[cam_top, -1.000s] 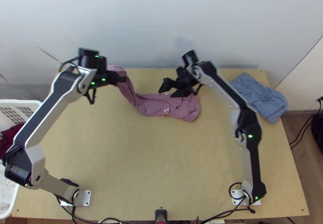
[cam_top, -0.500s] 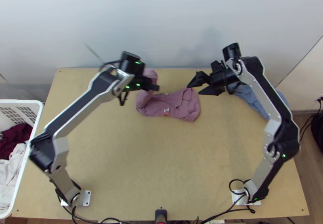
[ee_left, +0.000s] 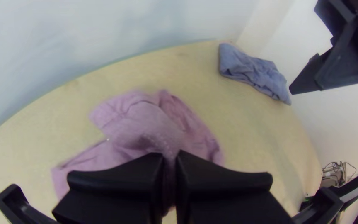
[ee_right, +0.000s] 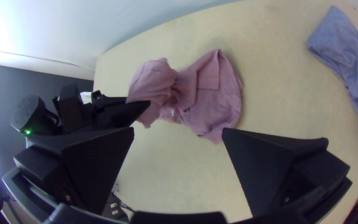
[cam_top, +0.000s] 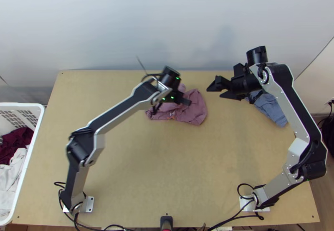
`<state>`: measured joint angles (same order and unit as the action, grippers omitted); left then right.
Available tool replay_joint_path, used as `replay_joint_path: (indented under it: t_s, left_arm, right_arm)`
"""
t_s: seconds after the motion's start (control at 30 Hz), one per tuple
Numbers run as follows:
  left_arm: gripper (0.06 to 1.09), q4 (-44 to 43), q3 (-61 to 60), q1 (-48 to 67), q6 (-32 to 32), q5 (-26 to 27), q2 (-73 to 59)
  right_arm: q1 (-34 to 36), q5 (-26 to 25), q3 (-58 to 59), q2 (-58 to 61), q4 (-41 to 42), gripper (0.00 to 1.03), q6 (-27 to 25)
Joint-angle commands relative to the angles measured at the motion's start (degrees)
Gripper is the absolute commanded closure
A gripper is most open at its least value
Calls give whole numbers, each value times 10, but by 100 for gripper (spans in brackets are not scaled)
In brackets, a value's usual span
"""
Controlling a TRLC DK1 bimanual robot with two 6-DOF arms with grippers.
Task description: Fold the t-shirt
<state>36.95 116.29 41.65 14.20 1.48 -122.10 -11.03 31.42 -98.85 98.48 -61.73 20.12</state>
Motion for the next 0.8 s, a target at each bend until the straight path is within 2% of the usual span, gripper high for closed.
replay_joint_path:
  t_s: [0.0,0.23,0.27,0.33,0.4,0.63,0.77]
  left_arm:
    - [104,-4,72,28,16,-2,-86]
    - [103,-13,122,36,26,-4,-151]
    - [92,-15,123,37,26,-4,-154]
    - [49,-16,123,41,26,-4,-156]
    - [10,-13,122,46,27,-3,-154]
    - [10,22,123,45,39,-3,-72]
    - [10,83,121,30,50,-4,-5]
  right_arm:
    - [14,-14,42,-32,10,4,3]
    - [31,-14,54,-36,11,4,3]
    - [32,-14,54,-36,11,4,3]
    - [33,-14,54,-36,12,4,4]
    - [35,-14,56,-36,21,4,7]
    - [35,-14,63,-44,94,4,56]
    - [11,-15,59,-36,113,4,59]
